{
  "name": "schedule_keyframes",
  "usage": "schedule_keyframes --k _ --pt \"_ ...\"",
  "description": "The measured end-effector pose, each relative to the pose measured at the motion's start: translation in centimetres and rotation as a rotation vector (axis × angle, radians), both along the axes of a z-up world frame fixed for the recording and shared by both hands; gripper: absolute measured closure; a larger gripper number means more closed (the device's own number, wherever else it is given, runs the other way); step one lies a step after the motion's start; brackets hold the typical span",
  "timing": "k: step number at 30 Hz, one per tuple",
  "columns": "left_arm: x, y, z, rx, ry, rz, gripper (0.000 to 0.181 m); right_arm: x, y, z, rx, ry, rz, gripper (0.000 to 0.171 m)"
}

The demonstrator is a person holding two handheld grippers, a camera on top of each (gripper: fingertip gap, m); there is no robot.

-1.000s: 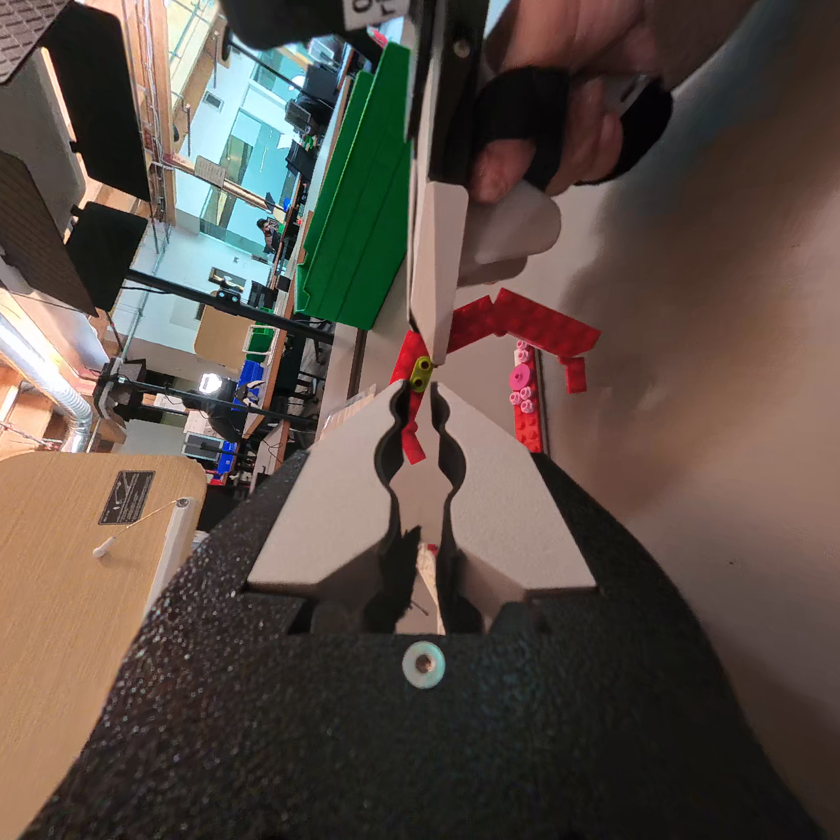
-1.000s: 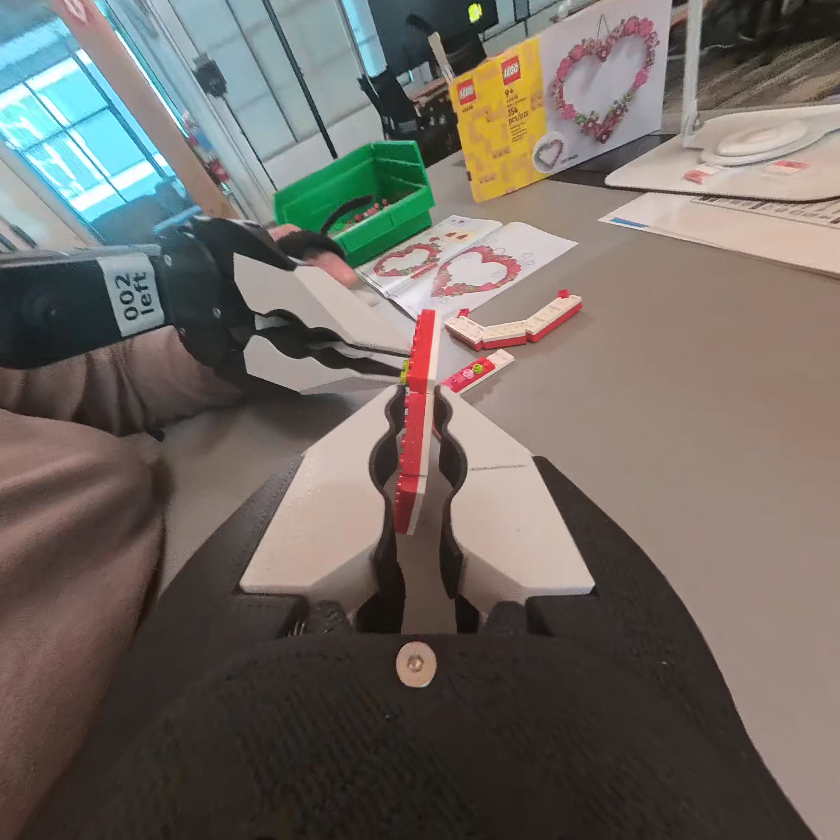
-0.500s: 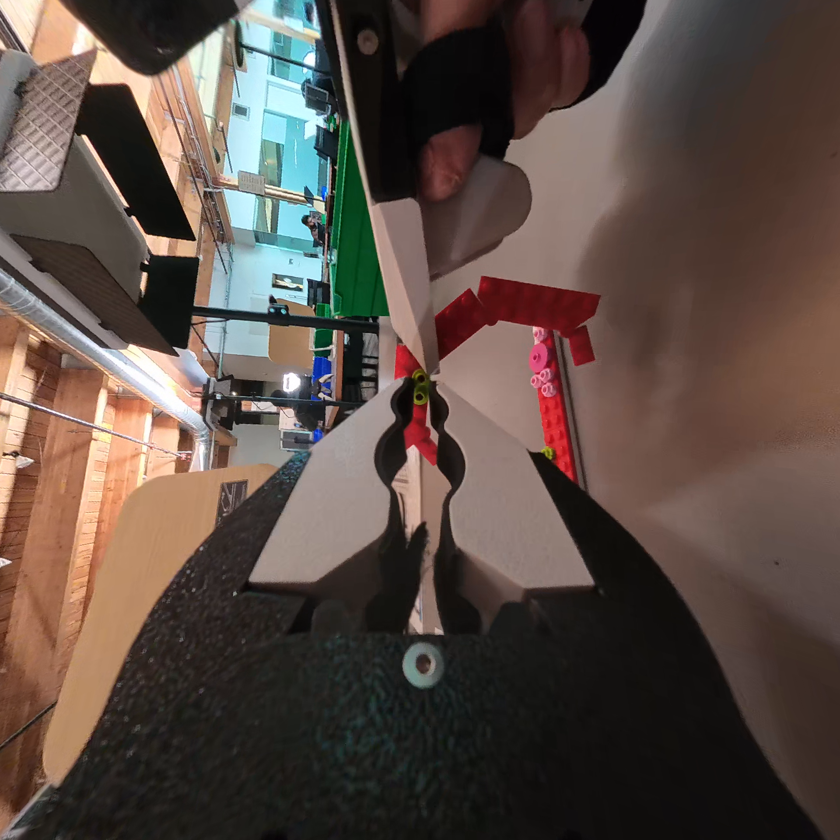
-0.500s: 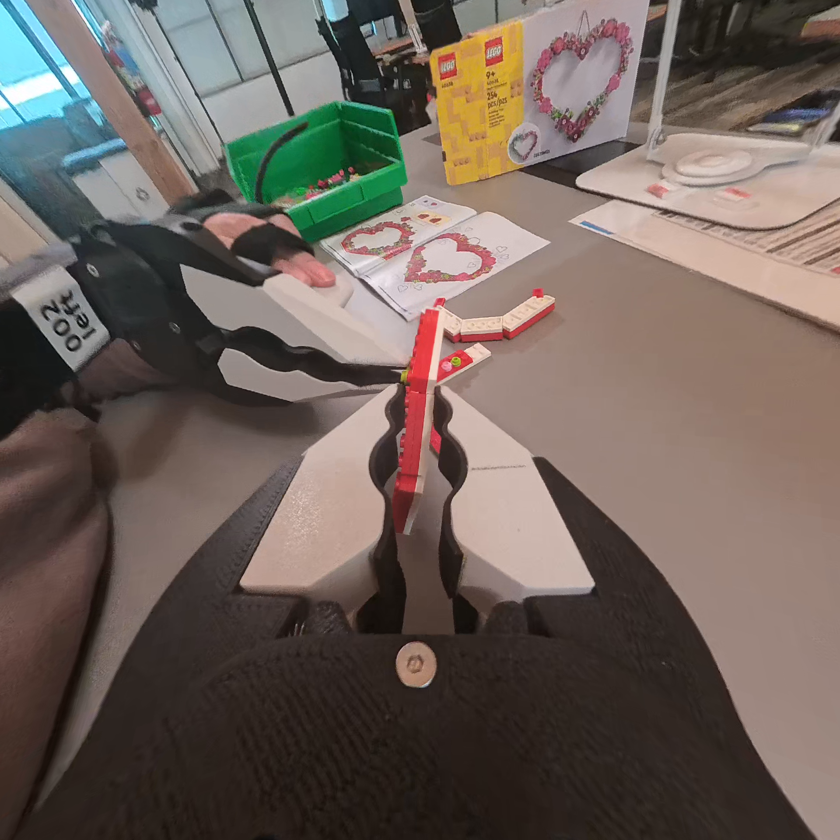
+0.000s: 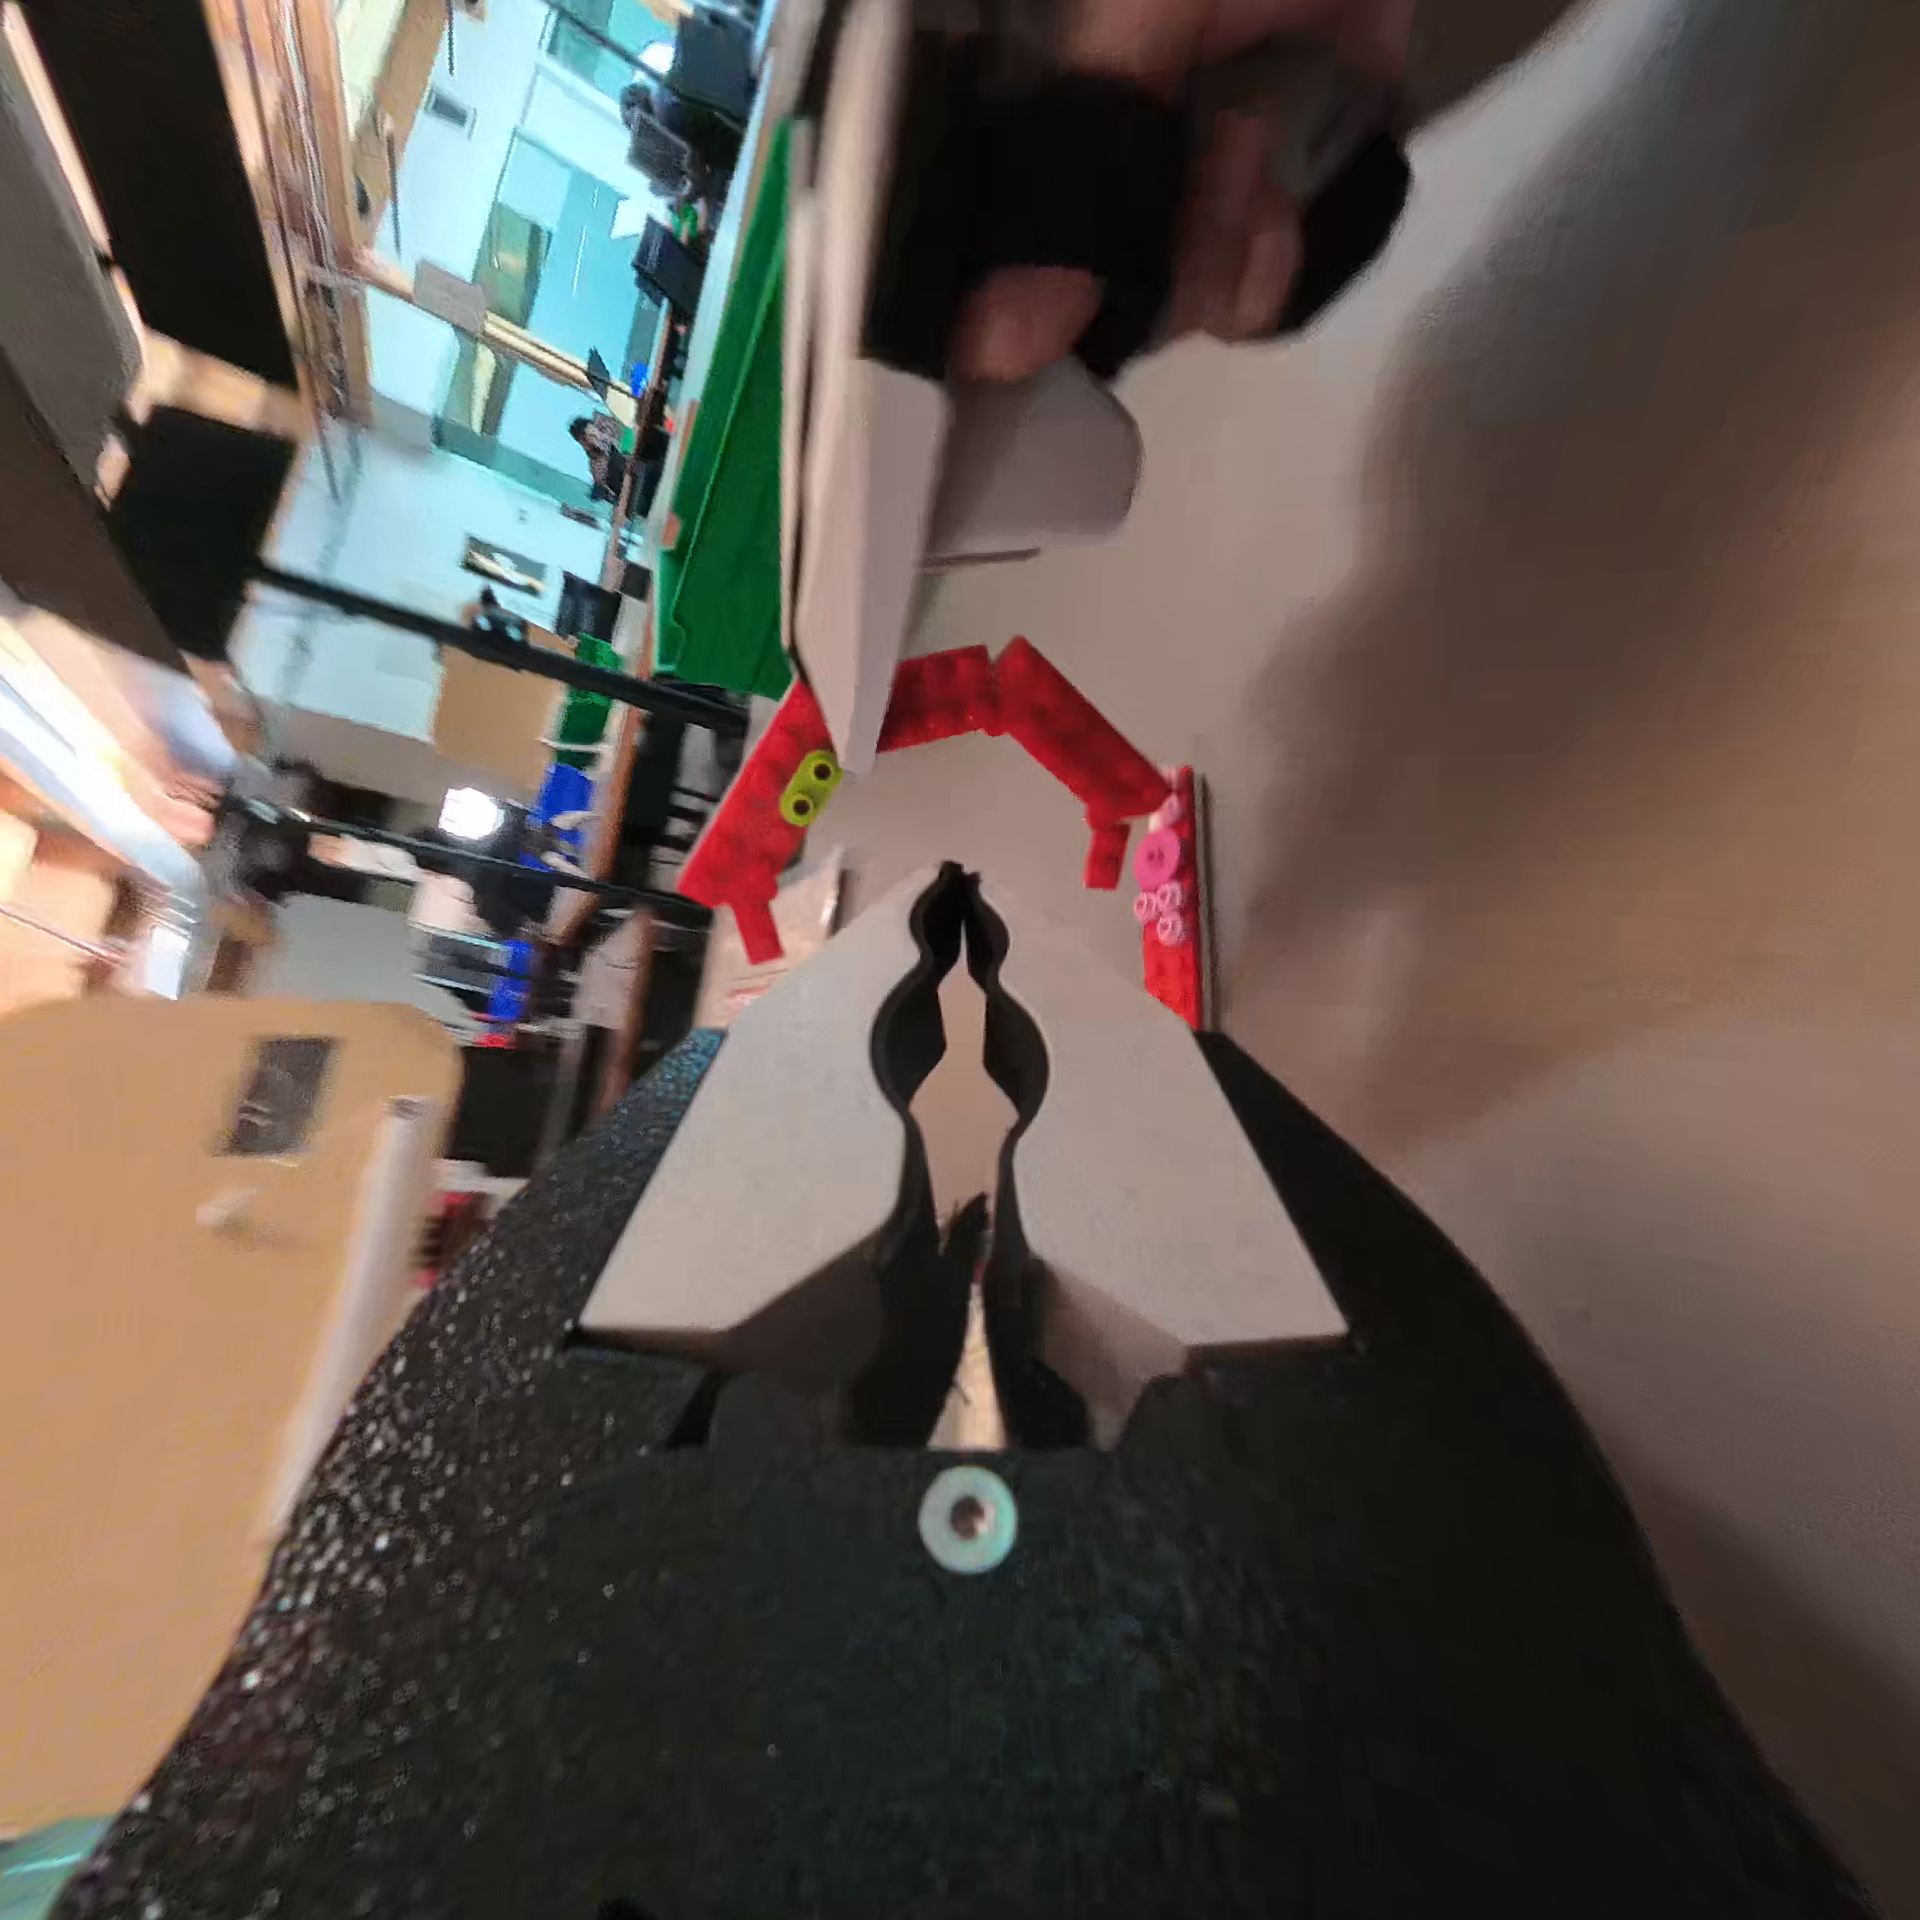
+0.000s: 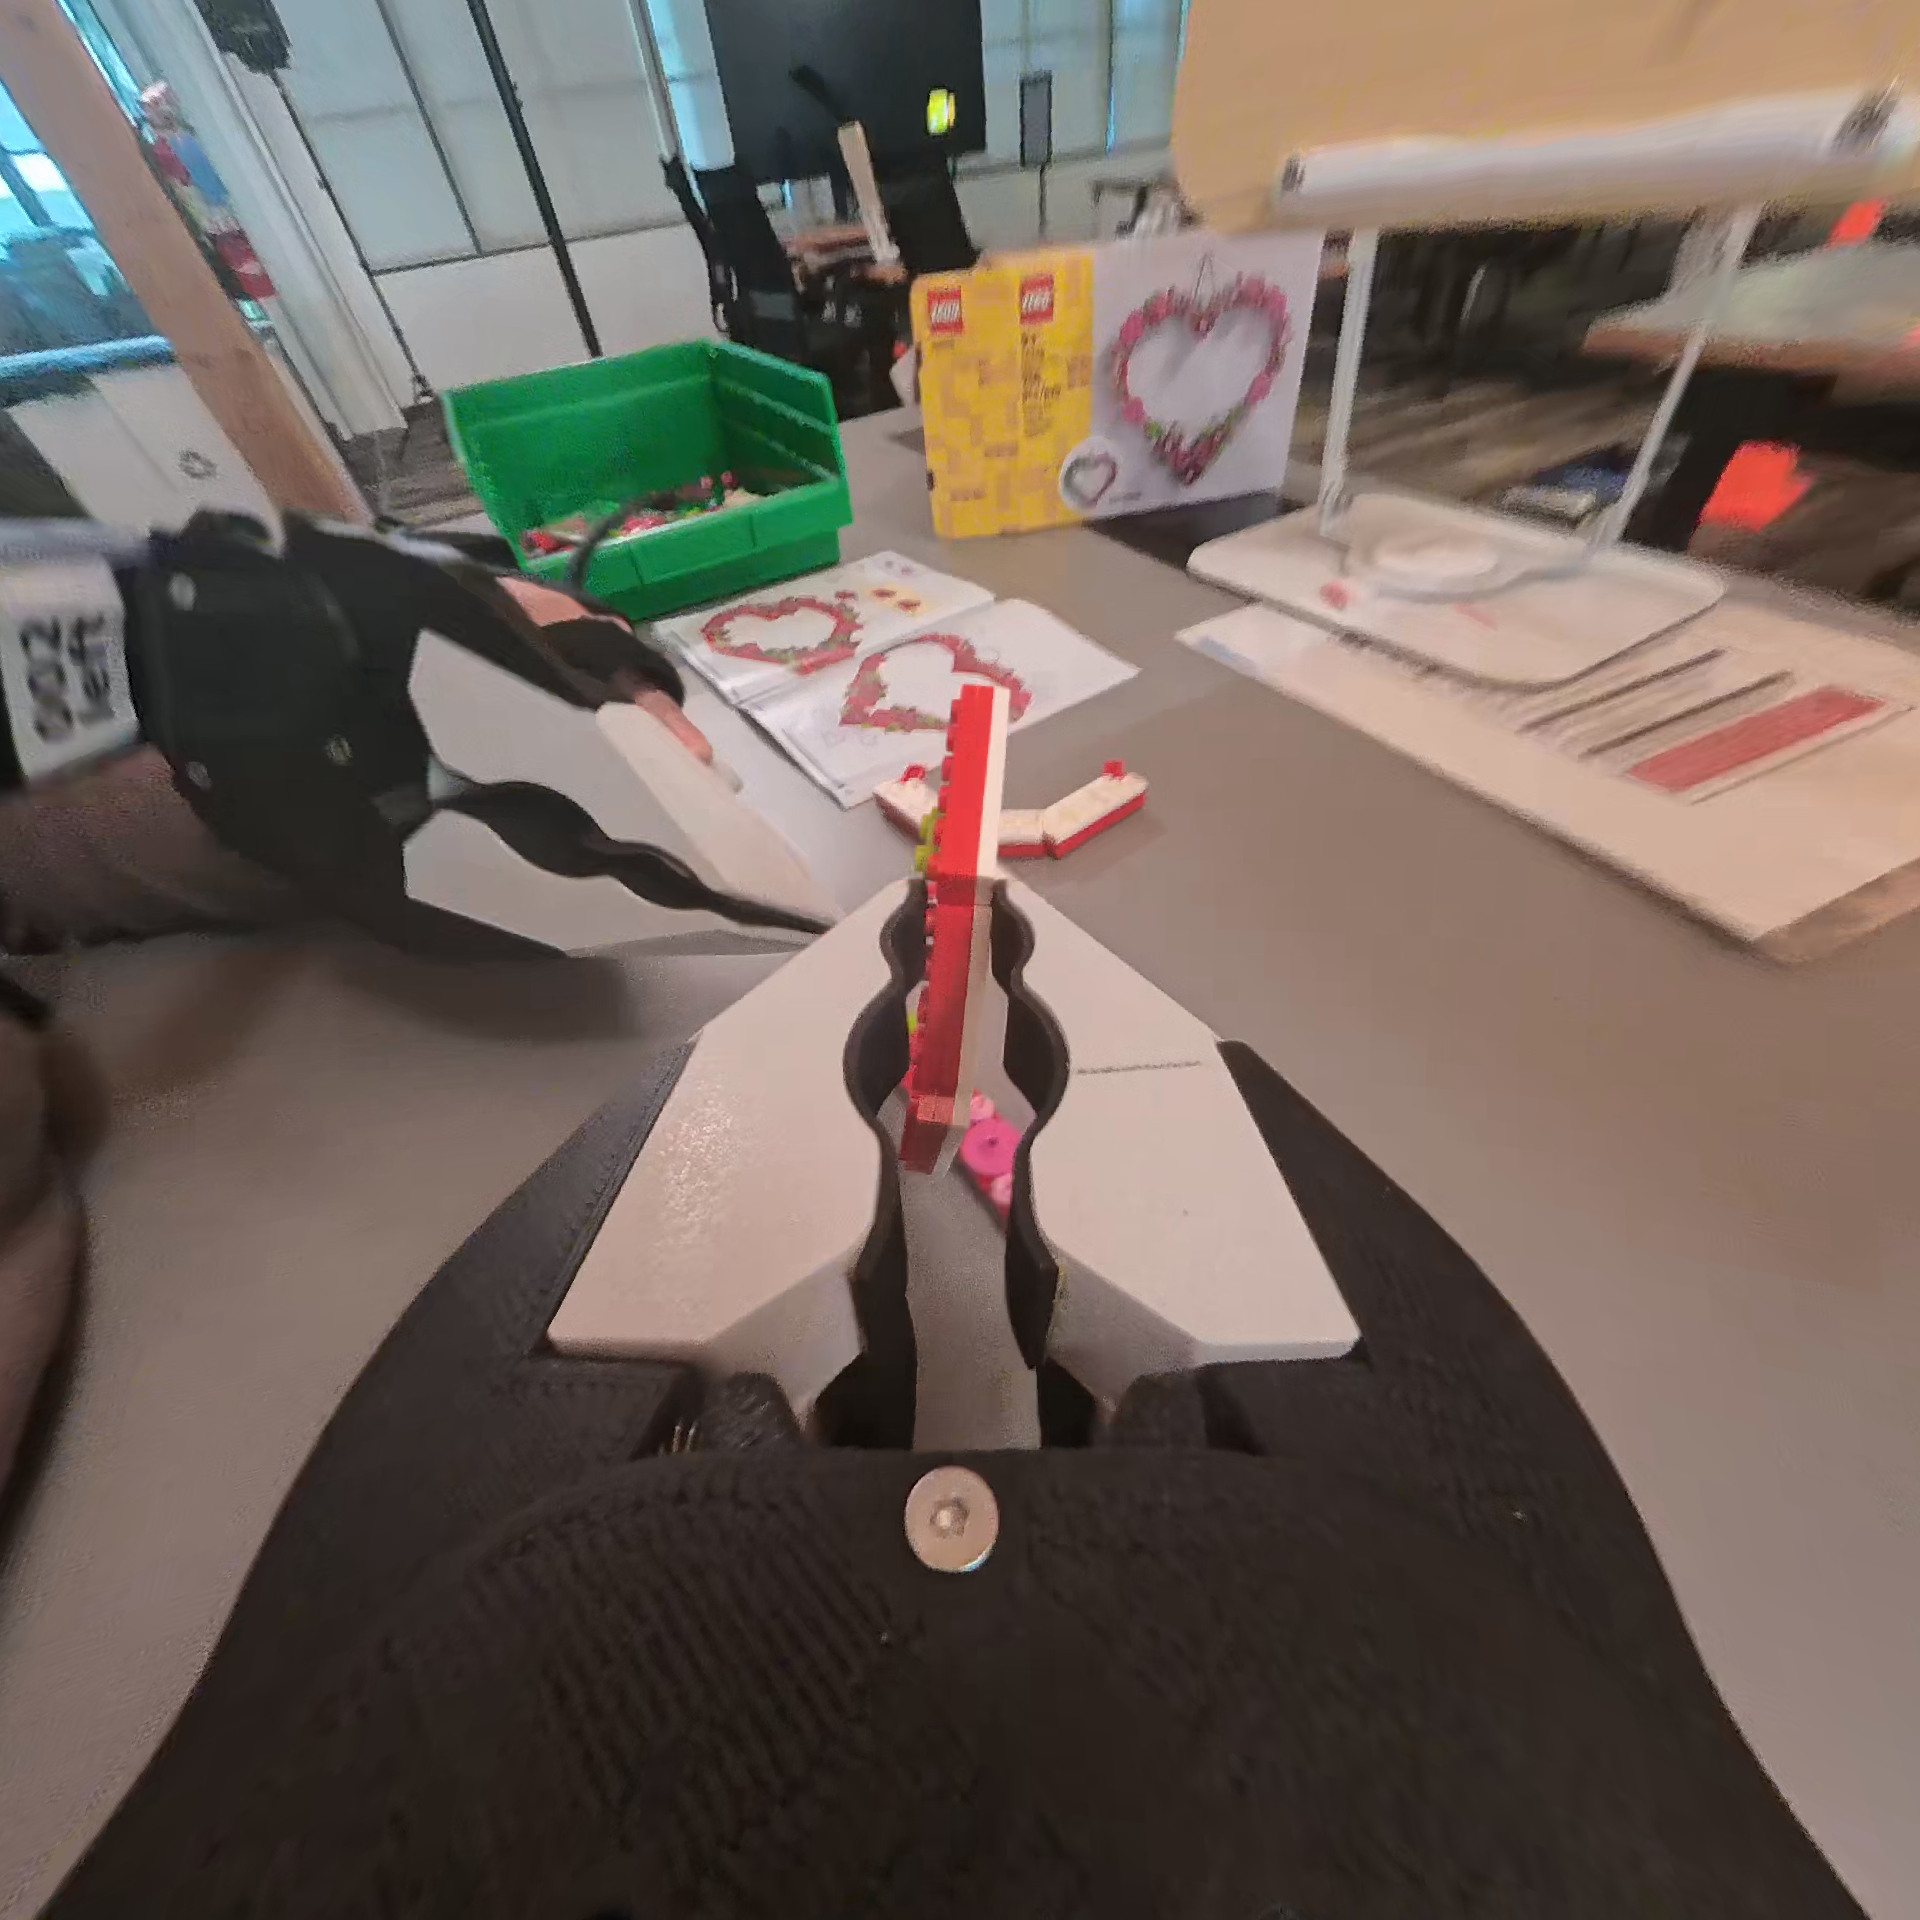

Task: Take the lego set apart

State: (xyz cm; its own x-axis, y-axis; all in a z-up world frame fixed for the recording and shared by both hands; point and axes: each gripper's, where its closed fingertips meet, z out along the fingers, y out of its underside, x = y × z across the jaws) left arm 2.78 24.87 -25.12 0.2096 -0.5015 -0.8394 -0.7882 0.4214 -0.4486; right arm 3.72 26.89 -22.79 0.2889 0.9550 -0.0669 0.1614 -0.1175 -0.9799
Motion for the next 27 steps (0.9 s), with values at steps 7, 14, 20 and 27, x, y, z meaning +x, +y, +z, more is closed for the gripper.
schedule_keyframes --k 7,14,20,27 --pt "1.3 -0.8 4.9 -0.673 -0.791 -0.116 0.177 0.5 -1.5 4.0 0.549 0.094 -0.106 0.161" --pt "1.7 -1.7 7.0 -1.054 -1.163 -0.3 0.168 0.2 -2.8 4.7 0.83 0.046 -0.166 0.16" --pt "1.4 -1.5 7.6 -1.192 -1.319 -0.397 0.172 0.2 -3.1 5.0 0.884 0.042 -0.177 0.16" --pt "1.3 -1.2 8.1 -1.128 -1.404 -0.405 0.176 0.0 -3.2 4.9 0.907 0.023 -0.18 0.158"
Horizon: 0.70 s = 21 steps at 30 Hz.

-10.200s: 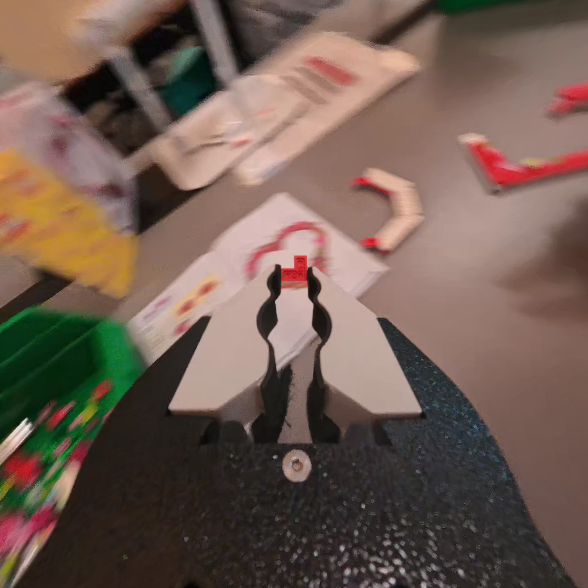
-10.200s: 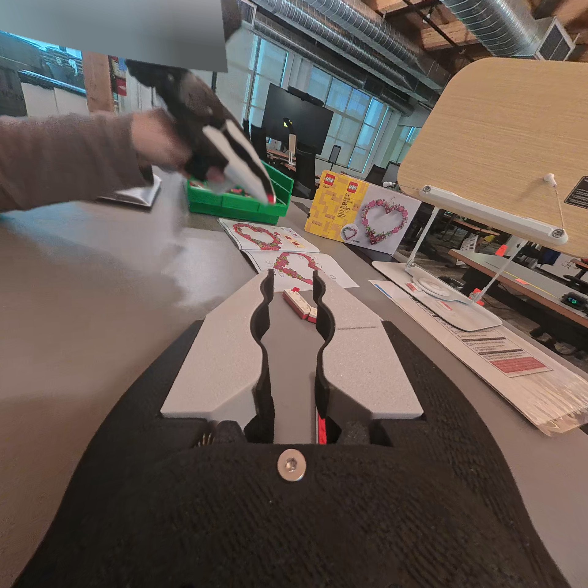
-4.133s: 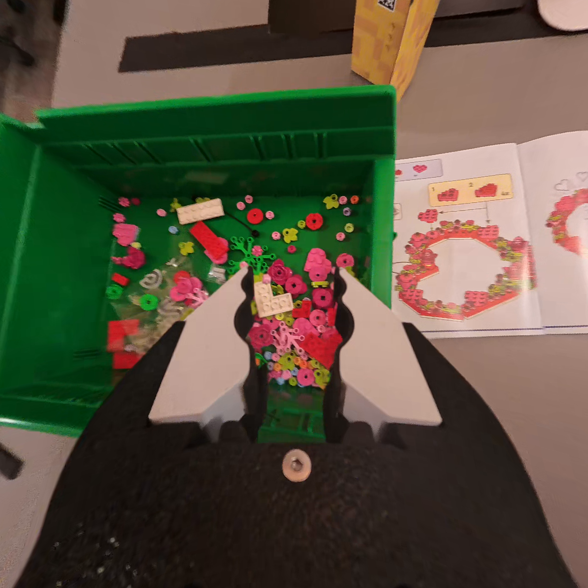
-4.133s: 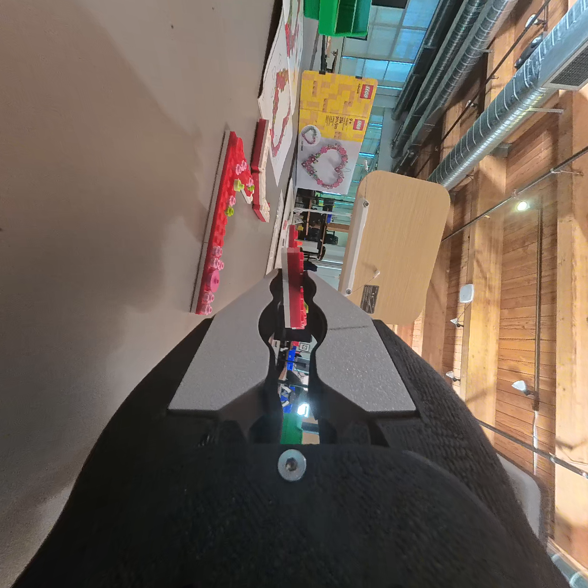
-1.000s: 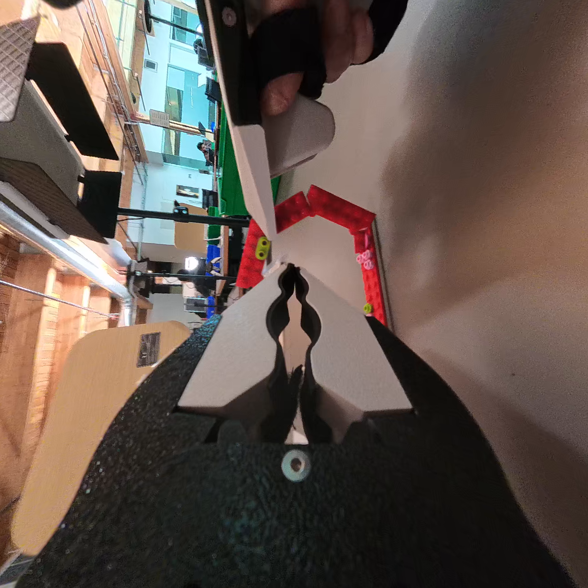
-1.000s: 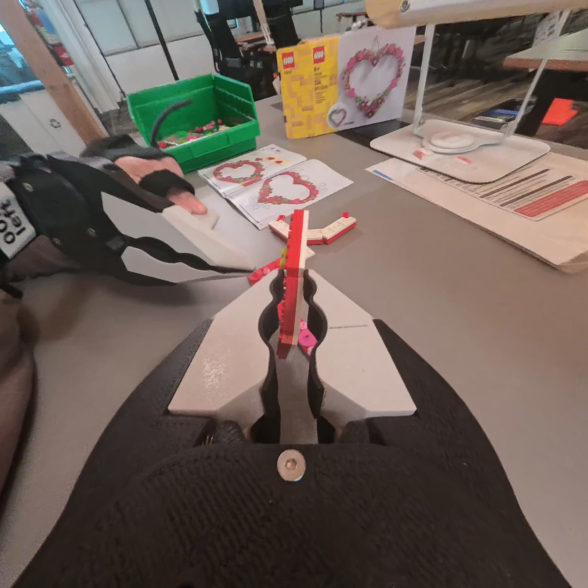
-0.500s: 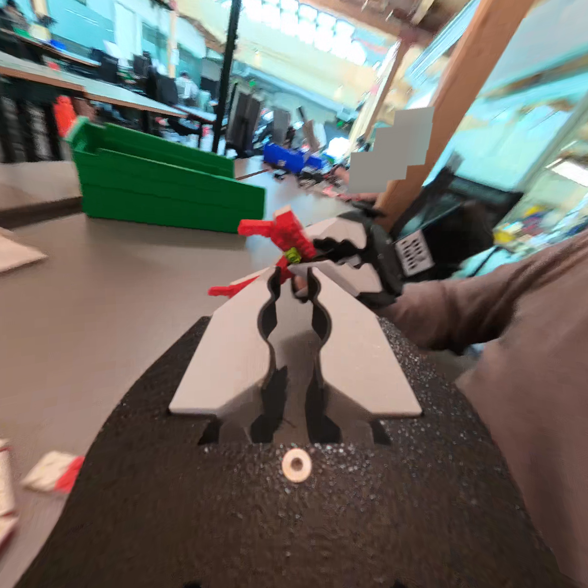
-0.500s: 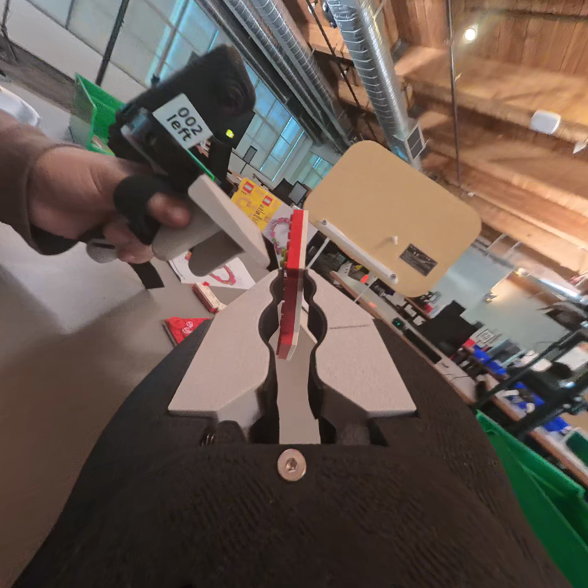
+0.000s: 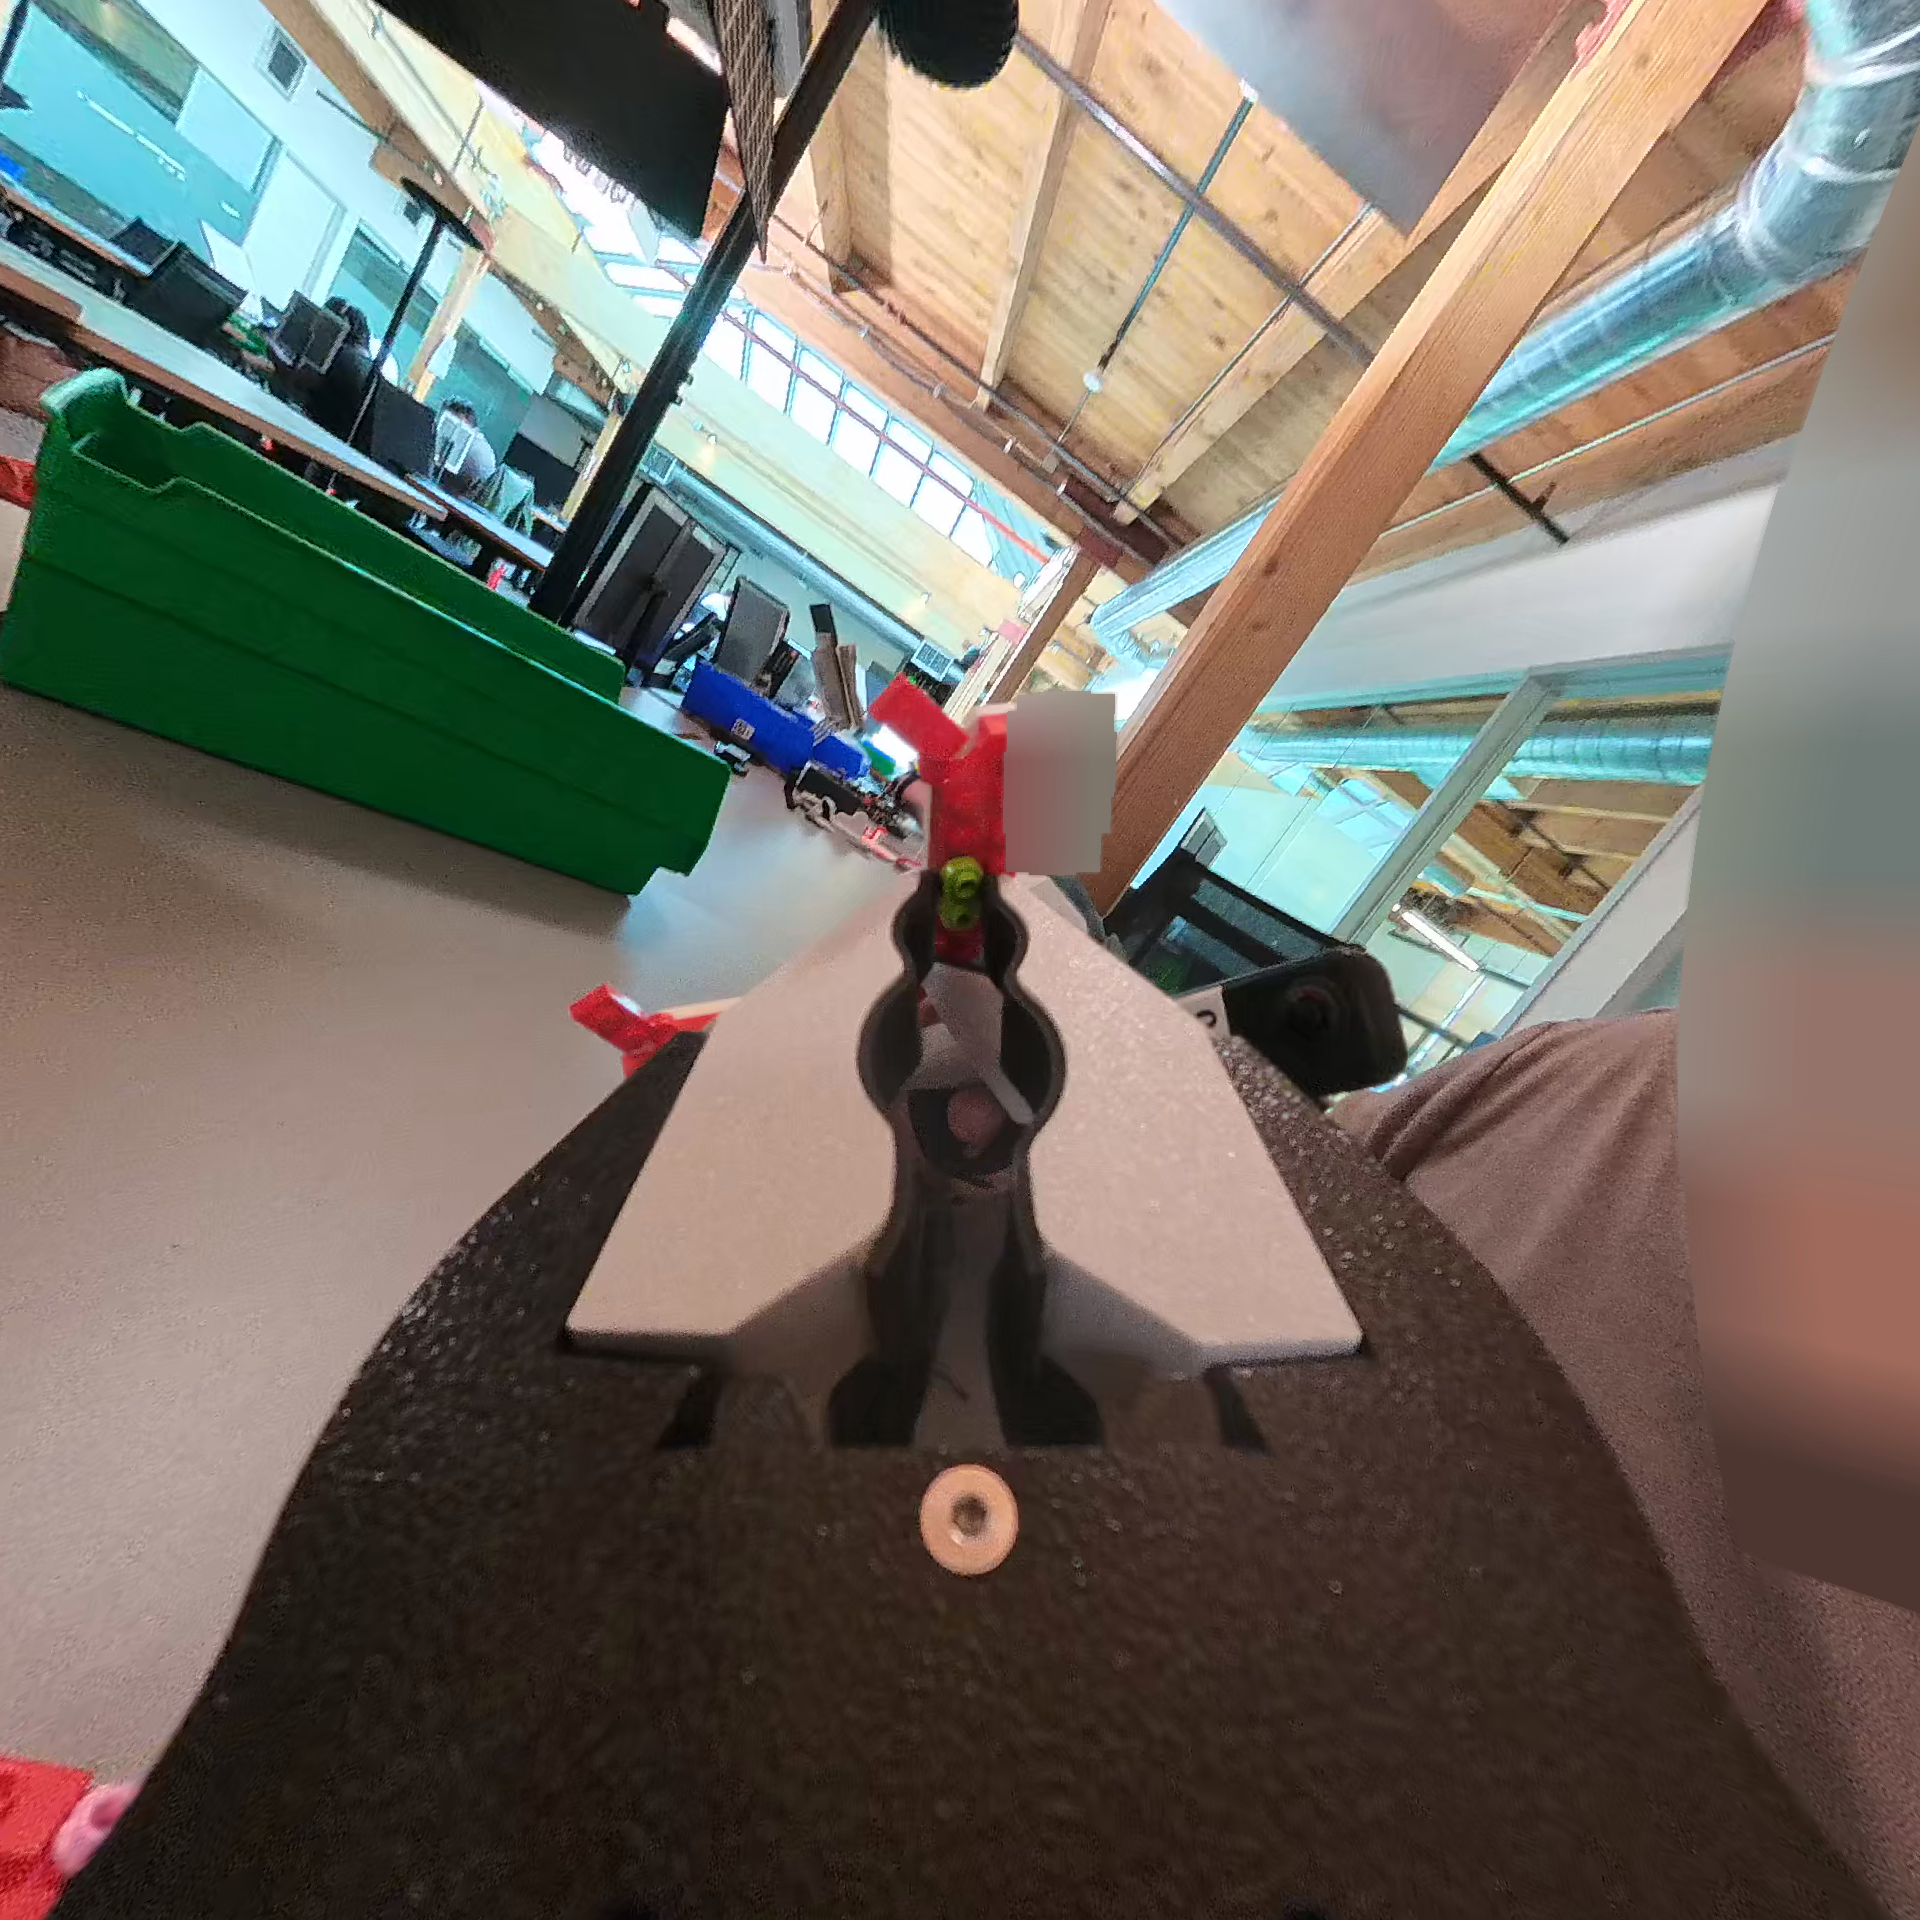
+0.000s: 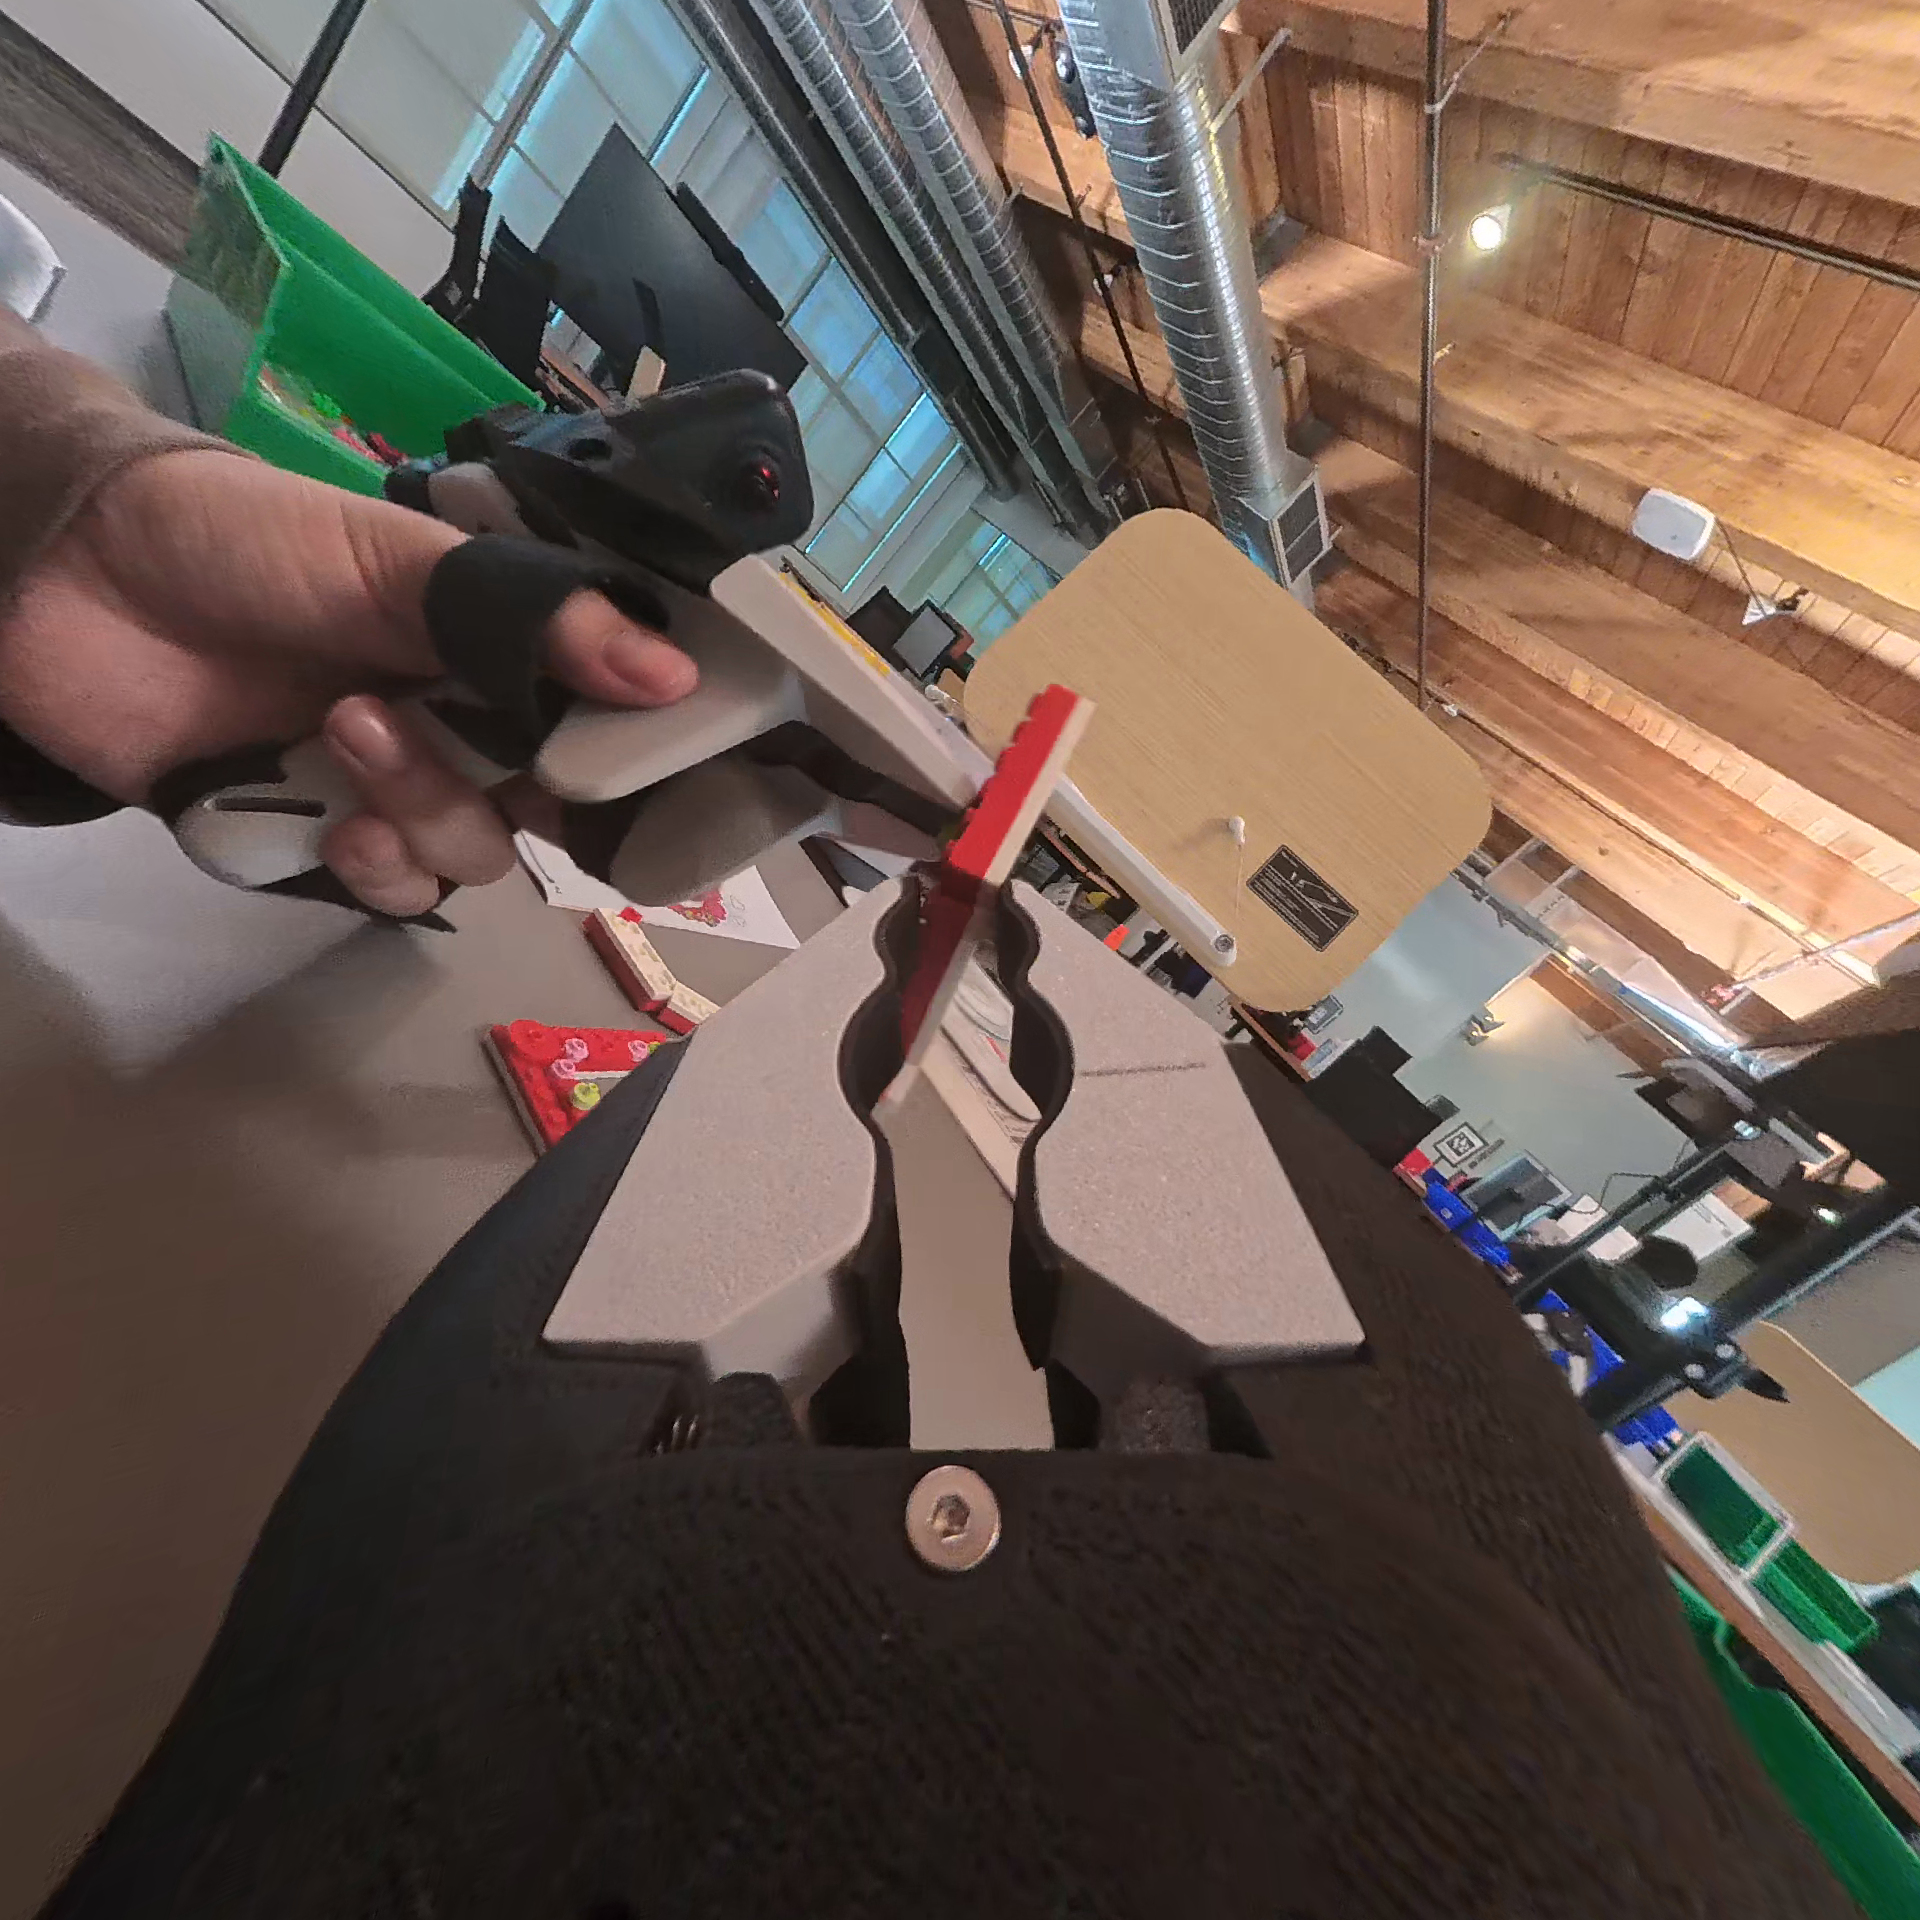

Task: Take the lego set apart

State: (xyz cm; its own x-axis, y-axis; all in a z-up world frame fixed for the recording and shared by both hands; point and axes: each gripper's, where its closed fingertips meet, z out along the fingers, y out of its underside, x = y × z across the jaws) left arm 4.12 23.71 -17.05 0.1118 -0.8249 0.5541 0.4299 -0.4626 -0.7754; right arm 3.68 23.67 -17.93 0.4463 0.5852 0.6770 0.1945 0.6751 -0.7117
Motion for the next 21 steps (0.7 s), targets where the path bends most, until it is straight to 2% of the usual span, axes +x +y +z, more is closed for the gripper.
schedule_keyframes --k 4,11,21 --pt "0.1 0.1 -0.1 -0.029 -0.043 -0.016 0.176 0.1 0.1 -0.1 0.002 -0.005 -0.018 0.158" --pt "0.2 0.6 -1.1 0.057 0.134 0.079 0.176 0.3 0.8 -0.8 -0.109 -0.046 -0.053 0.16" --pt "0.0 1.2 -2.5 0.008 0.176 0.089 0.177 0.8 2.2 -1.4 -0.052 -0.08 -0.202 0.16"
